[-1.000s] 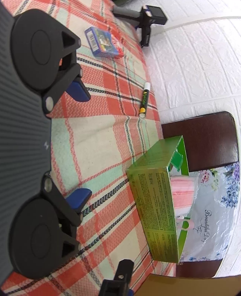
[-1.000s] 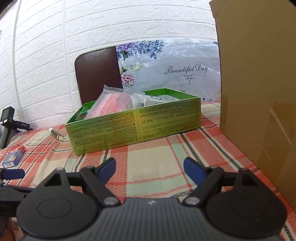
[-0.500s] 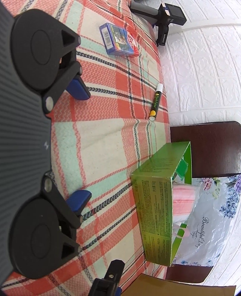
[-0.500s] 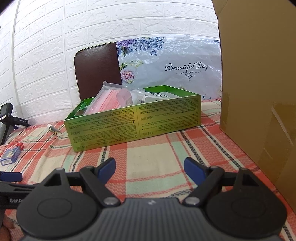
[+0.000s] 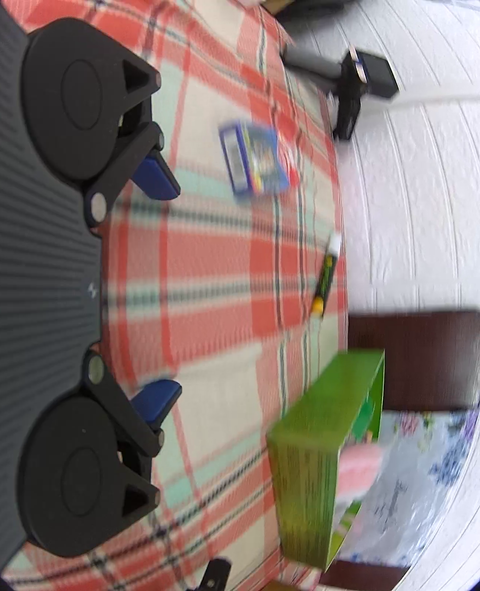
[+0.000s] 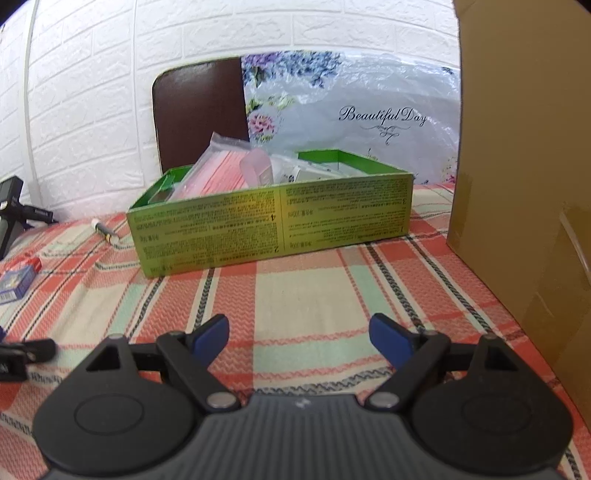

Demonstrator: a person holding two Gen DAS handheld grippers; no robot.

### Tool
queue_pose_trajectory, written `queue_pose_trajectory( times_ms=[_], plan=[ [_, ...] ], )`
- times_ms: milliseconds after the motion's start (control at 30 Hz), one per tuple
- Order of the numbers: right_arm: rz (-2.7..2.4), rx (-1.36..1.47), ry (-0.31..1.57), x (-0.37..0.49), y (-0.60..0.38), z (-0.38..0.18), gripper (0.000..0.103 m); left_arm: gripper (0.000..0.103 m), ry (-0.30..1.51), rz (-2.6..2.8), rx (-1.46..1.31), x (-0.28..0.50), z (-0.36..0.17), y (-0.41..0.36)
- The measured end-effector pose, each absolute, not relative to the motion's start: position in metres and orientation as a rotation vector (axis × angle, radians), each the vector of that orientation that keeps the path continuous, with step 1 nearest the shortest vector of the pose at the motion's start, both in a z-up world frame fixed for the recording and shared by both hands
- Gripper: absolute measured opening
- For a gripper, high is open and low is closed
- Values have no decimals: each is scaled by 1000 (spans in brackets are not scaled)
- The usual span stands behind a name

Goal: Organize objects
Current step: 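Move the right gripper toward the tiger-print playing-card box, then grasp the tiger-print card box with the right gripper and lift it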

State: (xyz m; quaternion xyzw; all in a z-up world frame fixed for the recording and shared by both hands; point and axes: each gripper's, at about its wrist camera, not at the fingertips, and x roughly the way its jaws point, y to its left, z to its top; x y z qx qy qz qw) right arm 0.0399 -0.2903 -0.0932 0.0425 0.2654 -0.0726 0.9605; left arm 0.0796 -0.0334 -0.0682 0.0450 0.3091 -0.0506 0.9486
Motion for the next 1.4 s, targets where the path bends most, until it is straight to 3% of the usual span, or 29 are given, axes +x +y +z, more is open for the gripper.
queue_pose_trajectory(
  times_ms=[300, 867, 1167, 1367, 1400],
  plan=[
    [-90, 10, 616, 45, -255, -95, 86, 103, 620, 16, 70, 82, -66, 23],
    [343, -183, 628, 51, -89, -89, 88, 103, 605, 128, 50, 92, -63, 99],
    [401, -177, 492, 85, -40, -78, 89, 103, 480, 295, -281, 73, -61, 152],
    [450, -141, 537, 138, -7, -79, 89, 99, 485, 340, -233, 76, -62, 143],
    [436, -130, 546, 147, -4, -80, 89, 102, 480, 332, -242, 76, -61, 145]
  ],
)
